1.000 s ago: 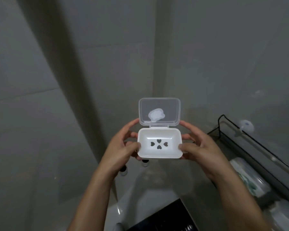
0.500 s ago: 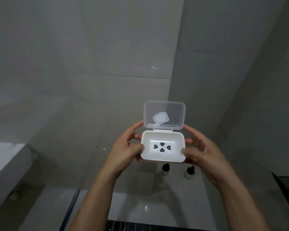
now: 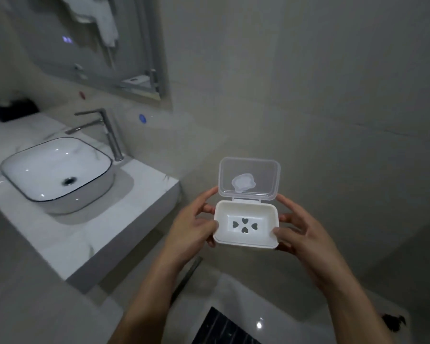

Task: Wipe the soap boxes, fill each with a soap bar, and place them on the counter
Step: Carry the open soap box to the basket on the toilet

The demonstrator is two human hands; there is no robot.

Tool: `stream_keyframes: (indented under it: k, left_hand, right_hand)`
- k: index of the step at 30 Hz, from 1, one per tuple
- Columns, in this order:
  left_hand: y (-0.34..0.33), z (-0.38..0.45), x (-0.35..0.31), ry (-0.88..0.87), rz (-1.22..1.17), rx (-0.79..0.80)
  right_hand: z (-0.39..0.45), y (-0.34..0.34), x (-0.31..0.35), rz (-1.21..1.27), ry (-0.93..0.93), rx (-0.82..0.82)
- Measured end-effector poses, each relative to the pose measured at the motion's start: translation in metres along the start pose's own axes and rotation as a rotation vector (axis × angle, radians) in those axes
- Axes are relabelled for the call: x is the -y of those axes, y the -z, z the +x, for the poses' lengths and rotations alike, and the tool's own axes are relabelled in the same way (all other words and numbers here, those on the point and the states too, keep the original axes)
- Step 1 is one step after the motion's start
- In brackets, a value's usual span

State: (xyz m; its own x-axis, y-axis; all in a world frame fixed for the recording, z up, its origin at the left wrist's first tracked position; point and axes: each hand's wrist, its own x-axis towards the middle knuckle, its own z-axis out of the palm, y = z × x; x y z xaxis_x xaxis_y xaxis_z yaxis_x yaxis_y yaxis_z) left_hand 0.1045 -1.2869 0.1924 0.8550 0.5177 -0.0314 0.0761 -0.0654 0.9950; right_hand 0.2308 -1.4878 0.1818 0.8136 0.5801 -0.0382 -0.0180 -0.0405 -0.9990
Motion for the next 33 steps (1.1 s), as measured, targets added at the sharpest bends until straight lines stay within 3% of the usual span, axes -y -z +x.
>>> stream_keyframes:
  k: [18, 33]
  left_hand:
    - [0.248, -0.08, 0.059, 0.154, 0.073, -0.701]
    - [0.376, -0.105, 0.069, 0.212, 0.115, -1.173]
  right_hand:
    - [0.088, -0.303, -0.016, -0.099, -0.044, 0.684]
    - [0.151, -0.525, -0.001, -0.149, 0.002, 1.224]
